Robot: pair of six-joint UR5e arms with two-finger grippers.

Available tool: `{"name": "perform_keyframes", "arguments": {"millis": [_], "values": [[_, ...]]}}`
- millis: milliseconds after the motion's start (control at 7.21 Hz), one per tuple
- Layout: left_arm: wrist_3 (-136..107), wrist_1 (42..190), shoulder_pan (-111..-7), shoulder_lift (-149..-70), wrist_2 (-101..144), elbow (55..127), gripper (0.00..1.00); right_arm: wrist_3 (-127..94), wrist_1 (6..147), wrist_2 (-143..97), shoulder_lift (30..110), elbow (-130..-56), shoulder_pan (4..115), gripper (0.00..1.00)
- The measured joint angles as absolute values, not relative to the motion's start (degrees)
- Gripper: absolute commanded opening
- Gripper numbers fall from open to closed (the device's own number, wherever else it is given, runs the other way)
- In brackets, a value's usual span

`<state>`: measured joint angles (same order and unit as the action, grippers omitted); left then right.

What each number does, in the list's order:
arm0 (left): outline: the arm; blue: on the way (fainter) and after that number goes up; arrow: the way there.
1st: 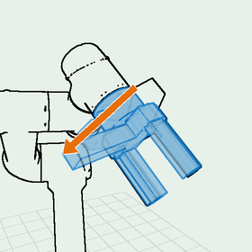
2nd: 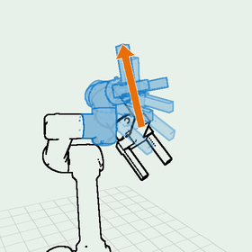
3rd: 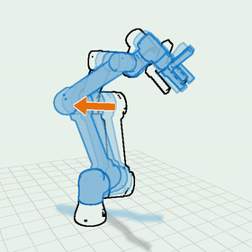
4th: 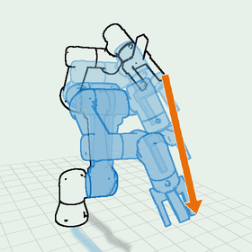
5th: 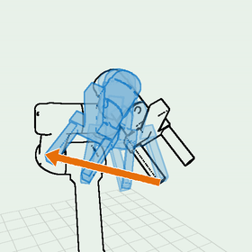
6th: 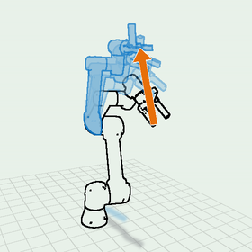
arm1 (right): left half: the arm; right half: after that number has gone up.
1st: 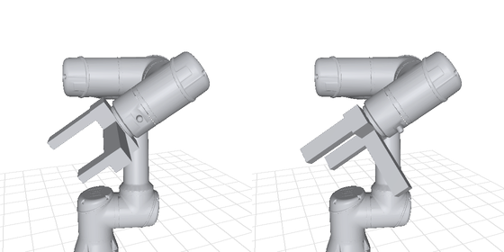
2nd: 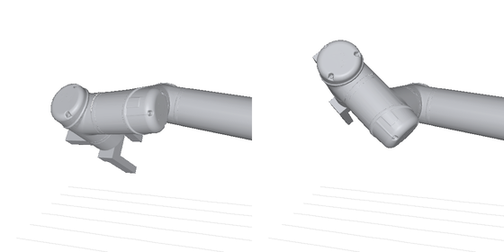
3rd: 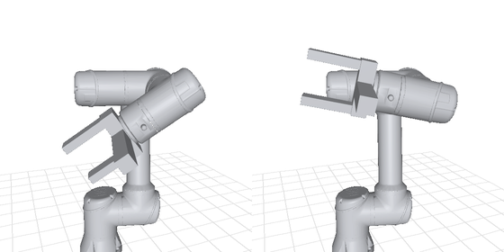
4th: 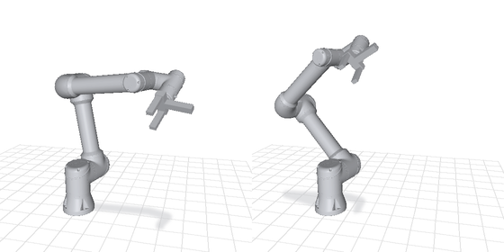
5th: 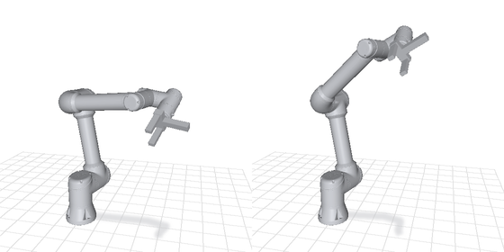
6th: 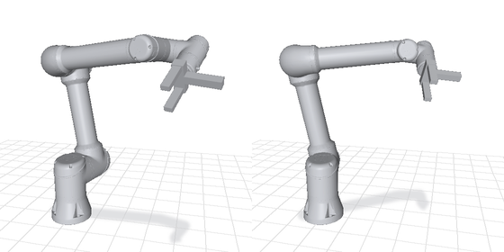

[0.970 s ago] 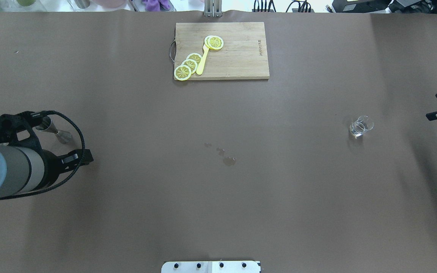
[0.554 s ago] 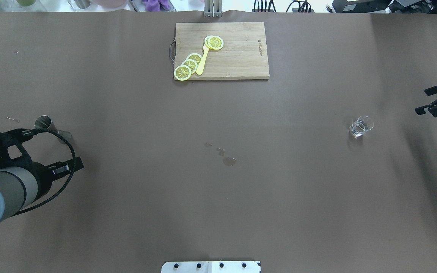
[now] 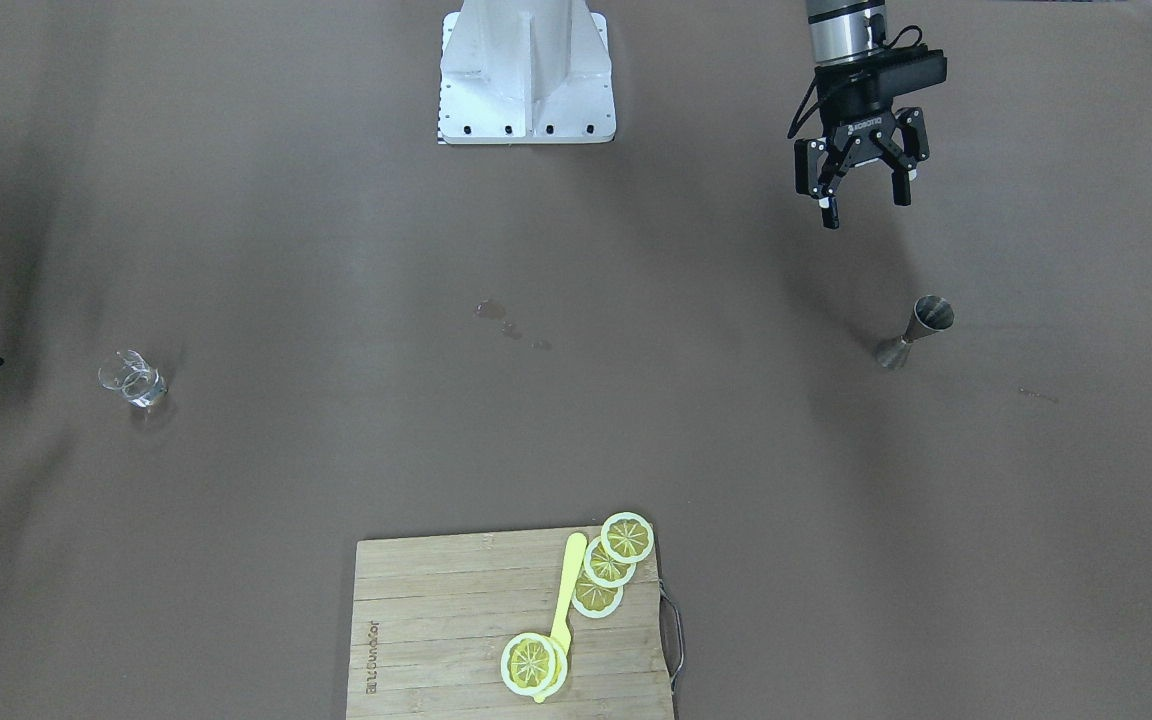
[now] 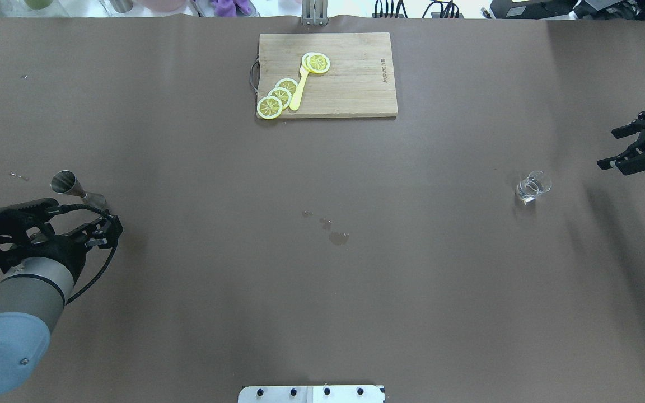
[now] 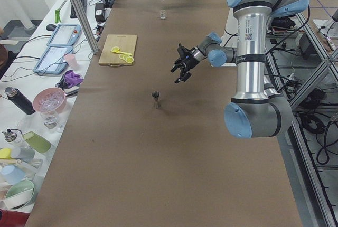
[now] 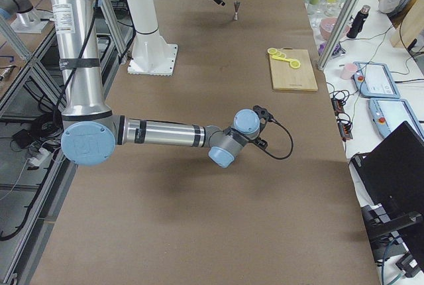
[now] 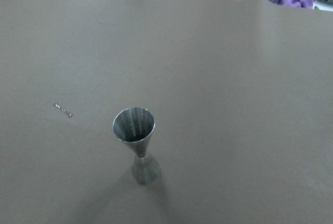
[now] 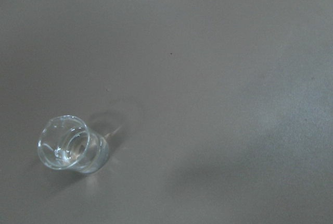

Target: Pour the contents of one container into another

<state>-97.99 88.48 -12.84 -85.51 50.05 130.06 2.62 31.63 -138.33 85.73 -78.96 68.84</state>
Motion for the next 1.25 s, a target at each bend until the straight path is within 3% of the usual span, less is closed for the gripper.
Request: {"name": "perform_keyframes", "arguments": {"millis": [416,1248], "values": [[-104.78,92.62,-8.61,-86.40,44.42,124.46,0.99,-2.45,22.04,-130.93,86.66,-79.68,62.98,1.00],[-116.41,89.74,-2.98,-84.47,39.57,120.00,0.99,-11.07,3.50,-126.94,94.22,-79.42,58.11,1.00]]}}
